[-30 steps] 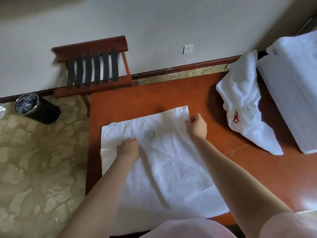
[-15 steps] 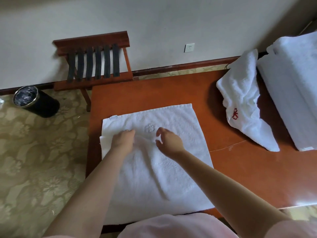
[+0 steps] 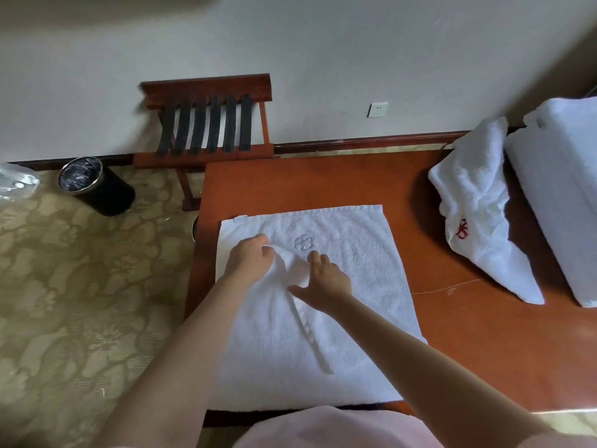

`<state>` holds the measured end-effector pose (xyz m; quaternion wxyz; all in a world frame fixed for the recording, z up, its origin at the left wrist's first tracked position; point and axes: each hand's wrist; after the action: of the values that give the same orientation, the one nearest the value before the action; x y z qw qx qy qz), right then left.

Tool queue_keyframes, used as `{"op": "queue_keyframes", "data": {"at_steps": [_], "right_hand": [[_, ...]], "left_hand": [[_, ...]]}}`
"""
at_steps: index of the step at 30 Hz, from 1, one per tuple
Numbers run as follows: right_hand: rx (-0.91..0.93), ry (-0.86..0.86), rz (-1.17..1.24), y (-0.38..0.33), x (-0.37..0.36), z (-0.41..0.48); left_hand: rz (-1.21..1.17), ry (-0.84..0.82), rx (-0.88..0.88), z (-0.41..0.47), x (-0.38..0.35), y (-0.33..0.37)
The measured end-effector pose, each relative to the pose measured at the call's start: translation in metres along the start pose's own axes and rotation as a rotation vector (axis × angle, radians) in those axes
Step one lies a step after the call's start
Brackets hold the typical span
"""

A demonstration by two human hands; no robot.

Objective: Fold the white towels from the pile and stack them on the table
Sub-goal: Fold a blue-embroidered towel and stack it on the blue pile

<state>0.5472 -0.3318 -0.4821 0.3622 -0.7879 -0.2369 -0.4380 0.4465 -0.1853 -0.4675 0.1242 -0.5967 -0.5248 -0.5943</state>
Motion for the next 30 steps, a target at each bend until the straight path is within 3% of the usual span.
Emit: {"op": "queue_keyframes", "data": {"at_steps": [6, 12, 19, 30], "right_hand": [[-0.005, 0.128, -0.012, -0.035, -0.006, 0.013], [-0.111, 0.084, 0.001, -0.012, 0.011, 0.019], [-0.257, 0.103, -0.041, 0.058, 0.061, 0.03], [-0.117, 0.165, -0.475, 0.088, 0.073, 0.066]], "left_hand": [[0.052, 0.069, -0.165, -0.007, 0.012, 0.008], [0.34, 0.187, -0.303, 0.004, 0.014, -0.007], [0.543, 0.153, -0.197, 0.033, -0.011, -0.005], [0.662, 0.028, -0.098, 0.058, -0.013, -0.009]]}}
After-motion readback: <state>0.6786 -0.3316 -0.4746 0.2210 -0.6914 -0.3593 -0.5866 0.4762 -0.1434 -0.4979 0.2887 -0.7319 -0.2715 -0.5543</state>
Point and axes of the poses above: each hand's wrist, its own z-axis towards the middle knuckle, its own x-axis out of the back of the hand, y = z × x, and after that the axes turned 2 degrees about y, right-handed
